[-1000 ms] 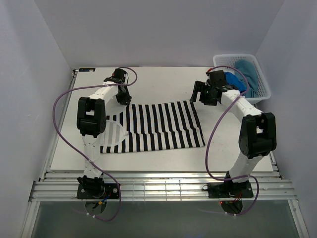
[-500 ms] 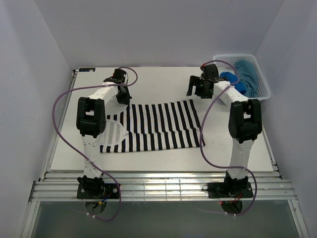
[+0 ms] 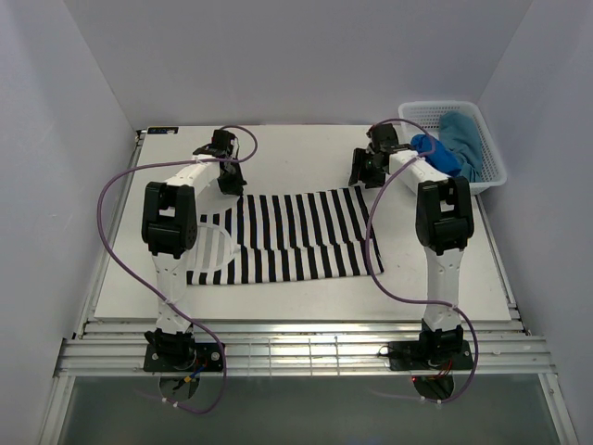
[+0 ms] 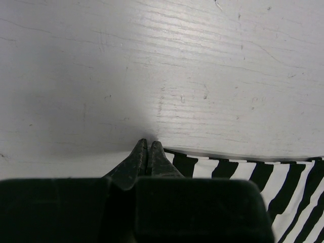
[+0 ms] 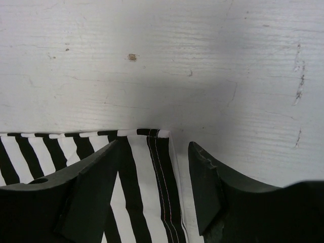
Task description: Fold and stack the tank tops
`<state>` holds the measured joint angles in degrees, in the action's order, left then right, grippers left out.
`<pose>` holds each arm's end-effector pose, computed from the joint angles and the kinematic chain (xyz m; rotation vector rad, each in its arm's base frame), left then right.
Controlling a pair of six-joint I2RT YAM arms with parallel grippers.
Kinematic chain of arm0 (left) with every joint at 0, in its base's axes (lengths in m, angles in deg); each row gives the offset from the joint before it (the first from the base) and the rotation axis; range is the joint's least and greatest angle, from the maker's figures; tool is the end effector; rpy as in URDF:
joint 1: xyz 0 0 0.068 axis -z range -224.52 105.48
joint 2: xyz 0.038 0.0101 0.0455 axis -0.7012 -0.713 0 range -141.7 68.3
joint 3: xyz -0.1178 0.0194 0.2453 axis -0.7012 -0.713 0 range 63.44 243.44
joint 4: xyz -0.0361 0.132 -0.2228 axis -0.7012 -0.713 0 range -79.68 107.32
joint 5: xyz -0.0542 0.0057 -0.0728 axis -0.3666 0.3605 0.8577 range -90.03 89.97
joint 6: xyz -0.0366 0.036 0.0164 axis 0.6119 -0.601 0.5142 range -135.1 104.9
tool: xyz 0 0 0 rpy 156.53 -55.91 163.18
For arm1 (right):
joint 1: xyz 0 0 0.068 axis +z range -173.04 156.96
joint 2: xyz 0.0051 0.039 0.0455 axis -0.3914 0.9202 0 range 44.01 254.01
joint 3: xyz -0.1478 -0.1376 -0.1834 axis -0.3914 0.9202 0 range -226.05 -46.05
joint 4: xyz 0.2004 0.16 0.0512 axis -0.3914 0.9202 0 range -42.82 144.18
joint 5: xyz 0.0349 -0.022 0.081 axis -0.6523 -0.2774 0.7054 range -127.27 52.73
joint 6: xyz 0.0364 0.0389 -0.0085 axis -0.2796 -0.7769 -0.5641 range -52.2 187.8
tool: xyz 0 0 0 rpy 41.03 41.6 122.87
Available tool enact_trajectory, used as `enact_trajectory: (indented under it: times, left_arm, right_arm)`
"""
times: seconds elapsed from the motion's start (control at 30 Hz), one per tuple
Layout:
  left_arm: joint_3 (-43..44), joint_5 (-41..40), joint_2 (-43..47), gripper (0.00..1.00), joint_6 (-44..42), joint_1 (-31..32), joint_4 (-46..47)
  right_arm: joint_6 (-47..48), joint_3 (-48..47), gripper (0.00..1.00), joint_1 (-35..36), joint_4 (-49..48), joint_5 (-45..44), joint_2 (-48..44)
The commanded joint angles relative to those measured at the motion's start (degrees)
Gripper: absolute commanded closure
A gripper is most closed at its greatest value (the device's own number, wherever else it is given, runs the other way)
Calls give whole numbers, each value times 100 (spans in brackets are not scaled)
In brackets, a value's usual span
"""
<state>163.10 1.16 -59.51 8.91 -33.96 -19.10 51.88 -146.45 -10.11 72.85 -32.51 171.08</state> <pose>0.4652 -0.0875 0.1605 -0.3118 2.6983 -0.2091 0.4787 0.1129 0.1810 0.0298 2.5072 0.3139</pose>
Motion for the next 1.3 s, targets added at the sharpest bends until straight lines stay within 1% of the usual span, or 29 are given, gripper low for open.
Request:
enact_trajectory:
  times: [0.0, 0.03, 0.07, 0.1, 0.43, 0.53, 0.57, 0.63, 0.73, 0.77, 0.83, 0.9, 1.0, 1.07, 1.1, 1.13, 1.2, 1.27]
  left_arm:
    - [-184, 180, 221, 100, -10, 24, 4]
    - [-183, 197, 221, 100, -10, 24, 12]
    - [-183, 215, 221, 100, -28, 24, 21]
    - [-175, 224, 221, 100, -37, 24, 21]
    - [-245, 277, 265, 100, -63, 33, 57]
    - [-219, 259, 265, 100, -72, 24, 65]
    - [-219, 259, 265, 100, -63, 24, 57]
    - [-201, 268, 257, 100, -80, 24, 65]
    - [-175, 233, 248, 100, -89, 24, 74]
    - [-149, 224, 248, 100, -98, 33, 57]
    - [-122, 224, 256, 100, -98, 24, 65]
    - [-113, 250, 300, 100, -89, 24, 65]
    - [-122, 215, 449, 100, -72, 24, 57]
    - [-166, 206, 599, 100, -63, 24, 65]
    - [-235, 215, 660, 100, -54, 33, 74]
    - [-288, 215, 722, 100, -54, 24, 83]
    - [-394, 250, 897, 100, -54, 33, 144]
    - [-596, 259, 1081, 100, -46, 42, 197]
  right_arm:
    - [-25, -103, 39, 43, -9, 113, 46]
    - [-34, -94, 39, 34, -18, 113, 64]
    - [-42, -76, 43, 34, -44, 140, 73]
    - [-51, -50, 45, 34, -62, 131, 73]
    - [-183, -120, 52, 34, -80, 131, 327]
    - [-227, -155, 58, 34, -80, 78, 389]
    - [-244, -173, 62, 34, -80, 52, 398]
    - [-262, -190, 64, 34, -80, 26, 424]
    - [-245, -269, 72, 34, -71, 8, 459]
    - [-219, -287, 83, 34, -71, -1, 459]
    - [-166, -340, 92, 34, -62, -10, 442]
    - [-17, -366, 92, 34, -80, -27, 398]
    - [168, -244, 92, 34, -246, -18, 48]
    - [238, 89, 92, 43, -536, -27, -181]
    - [300, 221, 92, 34, -641, -1, -434]
    - [335, 518, 92, 34, -877, 25, -559]
    - [414, 863, 92, 34, -1151, 218, -953]
    - [432, 1275, 92, 34, -1371, 315, -1148]
